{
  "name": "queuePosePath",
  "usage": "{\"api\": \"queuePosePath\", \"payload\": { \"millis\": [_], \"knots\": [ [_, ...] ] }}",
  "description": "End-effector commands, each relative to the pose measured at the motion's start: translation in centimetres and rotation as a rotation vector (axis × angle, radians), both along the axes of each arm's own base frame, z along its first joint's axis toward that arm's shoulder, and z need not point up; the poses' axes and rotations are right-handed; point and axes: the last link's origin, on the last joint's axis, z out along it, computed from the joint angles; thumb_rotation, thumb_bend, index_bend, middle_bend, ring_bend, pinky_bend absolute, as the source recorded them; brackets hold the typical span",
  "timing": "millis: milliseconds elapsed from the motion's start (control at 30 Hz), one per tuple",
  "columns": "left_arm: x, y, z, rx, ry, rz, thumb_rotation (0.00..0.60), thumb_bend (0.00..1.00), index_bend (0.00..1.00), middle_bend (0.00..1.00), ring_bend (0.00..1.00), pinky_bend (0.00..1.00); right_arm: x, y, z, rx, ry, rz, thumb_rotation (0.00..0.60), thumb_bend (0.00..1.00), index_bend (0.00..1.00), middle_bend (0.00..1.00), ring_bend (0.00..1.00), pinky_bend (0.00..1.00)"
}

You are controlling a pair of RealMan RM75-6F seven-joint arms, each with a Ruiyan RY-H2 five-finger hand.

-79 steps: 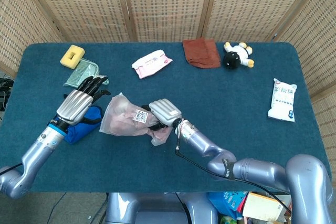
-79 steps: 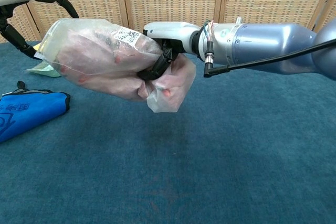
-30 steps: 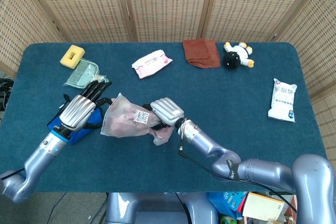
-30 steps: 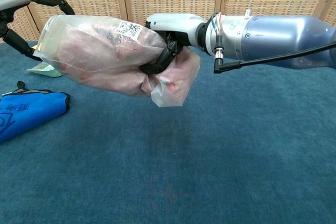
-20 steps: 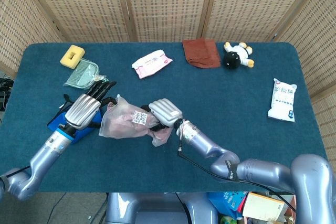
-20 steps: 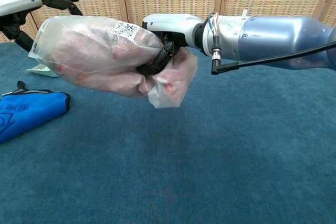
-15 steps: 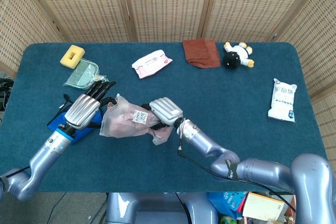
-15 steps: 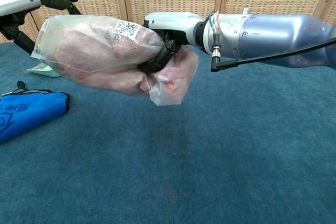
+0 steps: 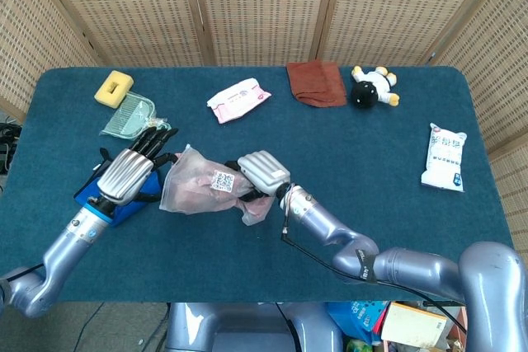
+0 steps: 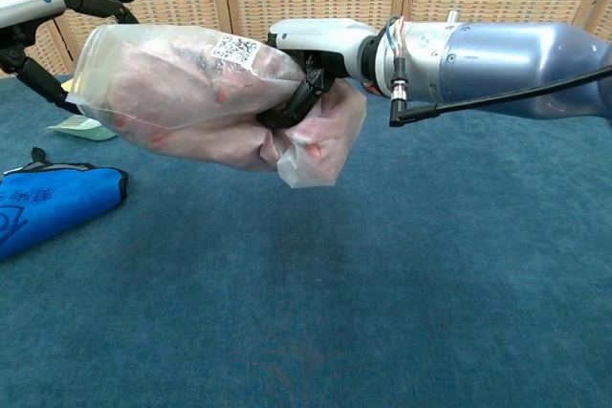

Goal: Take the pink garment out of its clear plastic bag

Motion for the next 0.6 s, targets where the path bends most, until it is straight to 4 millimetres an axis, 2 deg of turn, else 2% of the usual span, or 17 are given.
{"api": "queuePosePath", "payload": {
  "millis": [33, 600],
  "knots": [
    [0.21, 0.06, -0.19, -0.003, 0.0, -0.002, 0.6, 0.22, 0.36, 0.0, 0.0, 0.0, 0.12, 0.15, -0.01, 0.002, 0.0, 0.007, 0.6, 1.0, 0.51, 0.63, 0.68, 0.75],
    [1.02, 0.08, -0.73, -0.012, 0.005, -0.009, 0.6, 0.22, 0.36, 0.0, 0.0, 0.0, 0.45, 0.03, 0.09, -0.005, -0.001, 0.009, 0.6, 1.0, 0.51, 0.63, 0.67, 0.75]
  ]
}}
